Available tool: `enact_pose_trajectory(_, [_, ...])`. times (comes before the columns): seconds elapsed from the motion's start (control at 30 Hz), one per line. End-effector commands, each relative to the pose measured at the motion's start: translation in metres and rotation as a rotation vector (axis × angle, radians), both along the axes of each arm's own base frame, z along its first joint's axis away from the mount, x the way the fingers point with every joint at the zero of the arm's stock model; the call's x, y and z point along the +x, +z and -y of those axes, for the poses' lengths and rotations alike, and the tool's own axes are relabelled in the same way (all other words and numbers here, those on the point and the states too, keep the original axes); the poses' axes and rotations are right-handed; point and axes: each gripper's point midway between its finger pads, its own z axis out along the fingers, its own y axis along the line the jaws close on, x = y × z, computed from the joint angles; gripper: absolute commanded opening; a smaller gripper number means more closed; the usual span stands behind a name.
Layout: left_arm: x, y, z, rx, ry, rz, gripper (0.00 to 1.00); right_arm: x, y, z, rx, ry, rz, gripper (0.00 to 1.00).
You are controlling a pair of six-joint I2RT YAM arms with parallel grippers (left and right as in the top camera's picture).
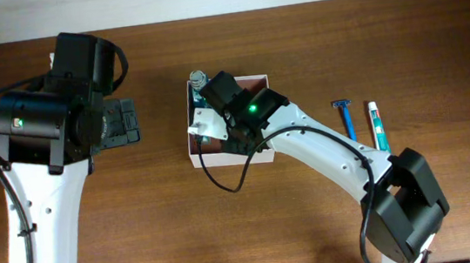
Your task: Pack container
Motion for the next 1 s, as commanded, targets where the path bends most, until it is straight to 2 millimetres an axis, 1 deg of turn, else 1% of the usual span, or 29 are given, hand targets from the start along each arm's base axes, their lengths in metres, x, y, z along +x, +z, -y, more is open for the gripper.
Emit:
enact_pose_trajectory(0.0, [-0.003,0.006,-0.004,0.012,0.002,0.017,0.99,0.01,0.037,0.008,0.021,-0.102,0.084,0.36])
enact_pose_trajectory(0.07, [-0.003,0.006,-0.004,0.012,0.002,0.017,0.99,0.008,0.059,0.012,0.103,-0.243,0.074,0.49])
enact_pose_trajectory(0.13, [-0.003,0.006,-0.004,0.012,0.002,0.017,0.99,0.005,0.079,0.024,0.171,-0.38,0.063,0.51])
enact_pose_trajectory(0.17, [-0.003,0.006,-0.004,0.012,0.003,0.017,0.99,0.004,0.087,0.032,0.204,-0.454,0.056,0.54])
enact_pose_trajectory(0.23, [-0.003,0.006,-0.004,0.012,0.002,0.017,0.99,0.0,0.101,0.055,0.26,-0.622,0.03,0.57])
enact_pose_trajectory(0.27, [-0.003,0.006,-0.004,0.012,0.003,0.017,0.99,-0.001,0.104,0.067,0.279,-0.702,0.016,0.59])
enact_pose_trajectory(0.33, [-0.003,0.006,-0.004,0.012,0.003,0.017,0.99,-0.003,0.106,0.095,0.298,-0.868,-0.019,0.6])
enact_pose_trajectory(0.37, [-0.003,0.006,-0.004,0.012,0.003,0.017,0.99,-0.003,0.105,0.113,0.299,-0.966,-0.039,0.64])
enact_pose_trajectory(0.43, [-0.003,0.006,-0.004,0.012,0.002,0.017,0.99,-0.003,0.098,0.147,0.283,-1.125,-0.073,0.68])
enact_pose_trajectory(0.53, [-0.003,0.006,-0.004,0.012,0.002,0.017,0.99,0.003,0.079,0.195,0.266,-1.323,-0.116,0.73])
enact_pose_trajectory(0.63, [-0.003,0.006,-0.004,0.012,0.003,0.017,0.99,0.01,0.054,0.232,0.262,-1.436,-0.159,0.73])
enact_pose_trajectory(0.73, [-0.003,0.006,-0.004,0.012,0.003,0.017,1.0,0.018,0.028,0.263,0.263,-1.526,-0.182,0.73])
enact_pose_trajectory(0.8, [-0.003,0.006,-0.004,0.012,0.003,0.017,0.99,0.026,0.009,0.277,0.269,-1.548,-0.187,0.73])
enact_pose_trajectory(0.83, [-0.003,0.006,-0.004,0.012,0.002,0.017,0.99,0.027,0.0,0.281,0.269,-1.544,-0.199,0.73])
enact_pose_trajectory(0.97, [-0.003,0.006,-0.004,0.012,0.002,0.017,1.0,0.03,-0.037,0.285,0.255,-1.51,-0.27,0.73])
